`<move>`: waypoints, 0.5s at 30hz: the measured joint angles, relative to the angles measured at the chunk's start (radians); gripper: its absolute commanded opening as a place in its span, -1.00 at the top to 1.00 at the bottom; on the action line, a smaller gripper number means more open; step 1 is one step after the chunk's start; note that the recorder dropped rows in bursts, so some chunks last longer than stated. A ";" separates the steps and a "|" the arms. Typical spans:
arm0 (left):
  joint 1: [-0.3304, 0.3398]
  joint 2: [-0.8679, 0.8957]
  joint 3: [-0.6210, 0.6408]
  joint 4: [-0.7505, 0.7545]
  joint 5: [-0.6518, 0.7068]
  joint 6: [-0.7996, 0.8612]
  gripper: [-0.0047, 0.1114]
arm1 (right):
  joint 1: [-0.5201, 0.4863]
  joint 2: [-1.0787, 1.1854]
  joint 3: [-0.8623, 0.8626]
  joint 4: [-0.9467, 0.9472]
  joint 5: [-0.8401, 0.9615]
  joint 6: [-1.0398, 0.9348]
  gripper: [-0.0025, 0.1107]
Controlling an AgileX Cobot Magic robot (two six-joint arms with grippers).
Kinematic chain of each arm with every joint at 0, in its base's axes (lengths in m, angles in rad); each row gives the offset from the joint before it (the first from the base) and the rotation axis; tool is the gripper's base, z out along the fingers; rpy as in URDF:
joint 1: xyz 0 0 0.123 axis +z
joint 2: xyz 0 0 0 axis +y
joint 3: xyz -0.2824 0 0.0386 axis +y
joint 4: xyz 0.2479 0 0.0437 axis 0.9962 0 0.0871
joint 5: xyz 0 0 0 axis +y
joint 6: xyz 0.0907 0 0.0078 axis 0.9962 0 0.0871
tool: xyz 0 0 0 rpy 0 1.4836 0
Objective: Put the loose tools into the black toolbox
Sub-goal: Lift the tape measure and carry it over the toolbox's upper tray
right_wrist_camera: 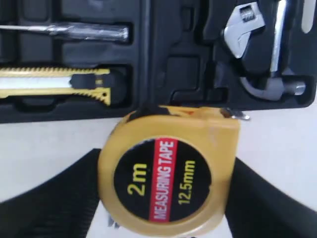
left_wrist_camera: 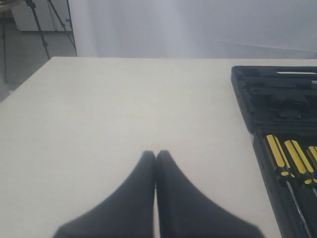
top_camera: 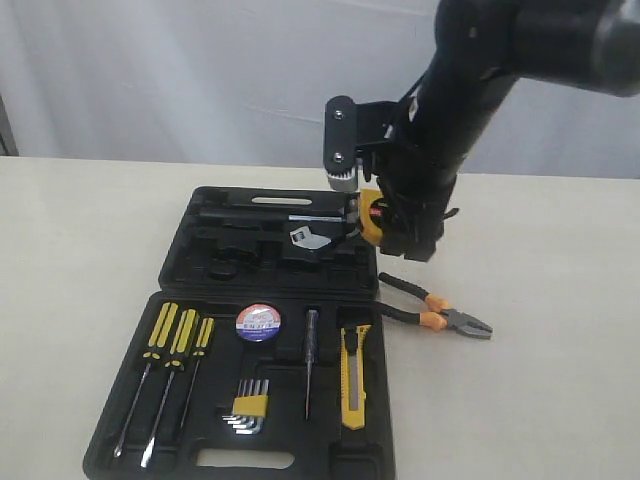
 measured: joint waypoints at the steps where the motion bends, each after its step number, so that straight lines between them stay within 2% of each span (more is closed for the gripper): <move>1: 0.000 0.000 0.000 0.000 0.000 0.000 0.92 | 0.000 0.035 -0.035 0.000 0.000 0.000 0.97; 7: 0.000 0.000 0.000 0.000 0.000 0.000 0.92 | 0.000 0.212 -0.170 0.000 0.002 -0.002 0.97; 15: 0.000 0.000 0.000 0.000 0.000 0.000 0.92 | 0.000 0.341 -0.214 -0.035 -0.054 -0.028 0.97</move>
